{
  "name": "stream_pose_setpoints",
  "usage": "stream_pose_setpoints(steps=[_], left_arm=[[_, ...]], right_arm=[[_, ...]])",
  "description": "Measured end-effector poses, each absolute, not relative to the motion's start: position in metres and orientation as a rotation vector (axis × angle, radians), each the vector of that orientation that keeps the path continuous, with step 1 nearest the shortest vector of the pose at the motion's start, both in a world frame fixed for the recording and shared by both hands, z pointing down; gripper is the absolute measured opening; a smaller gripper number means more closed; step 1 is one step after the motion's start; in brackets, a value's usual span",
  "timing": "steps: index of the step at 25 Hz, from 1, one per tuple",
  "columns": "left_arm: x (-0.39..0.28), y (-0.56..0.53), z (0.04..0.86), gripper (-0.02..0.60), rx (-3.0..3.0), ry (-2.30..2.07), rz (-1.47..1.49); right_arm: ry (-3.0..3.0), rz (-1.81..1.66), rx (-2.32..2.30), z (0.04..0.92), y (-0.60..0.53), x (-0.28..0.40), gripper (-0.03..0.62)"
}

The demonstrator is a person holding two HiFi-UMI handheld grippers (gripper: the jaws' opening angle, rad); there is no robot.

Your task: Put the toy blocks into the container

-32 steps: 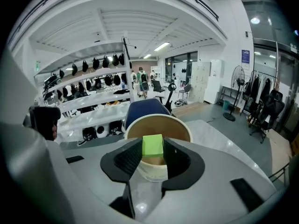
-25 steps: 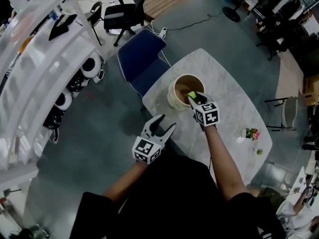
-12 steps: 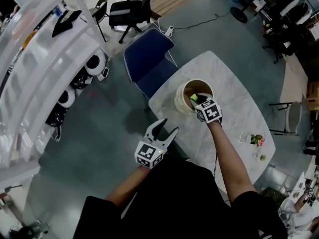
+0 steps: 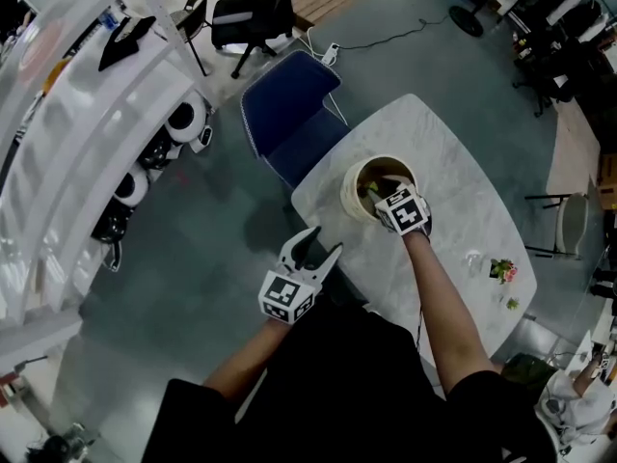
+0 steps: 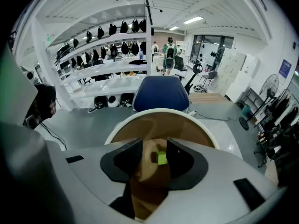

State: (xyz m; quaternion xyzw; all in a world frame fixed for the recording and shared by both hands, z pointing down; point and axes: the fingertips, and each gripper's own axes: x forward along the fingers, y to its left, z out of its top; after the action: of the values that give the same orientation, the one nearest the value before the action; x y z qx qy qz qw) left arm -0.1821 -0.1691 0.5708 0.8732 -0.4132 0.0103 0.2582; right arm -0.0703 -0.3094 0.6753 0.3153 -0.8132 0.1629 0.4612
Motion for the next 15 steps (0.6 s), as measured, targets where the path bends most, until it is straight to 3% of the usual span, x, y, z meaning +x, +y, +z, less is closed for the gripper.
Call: stream_pose_setpoints(steps=[15], left_arm=[[-0.154, -0.175, 0.563, 0.212, 2.419, -1.067, 0.058]], right_arm=[[-2.179, 0.423, 0.896, 0.617, -0.291, -0.052, 0.130]])
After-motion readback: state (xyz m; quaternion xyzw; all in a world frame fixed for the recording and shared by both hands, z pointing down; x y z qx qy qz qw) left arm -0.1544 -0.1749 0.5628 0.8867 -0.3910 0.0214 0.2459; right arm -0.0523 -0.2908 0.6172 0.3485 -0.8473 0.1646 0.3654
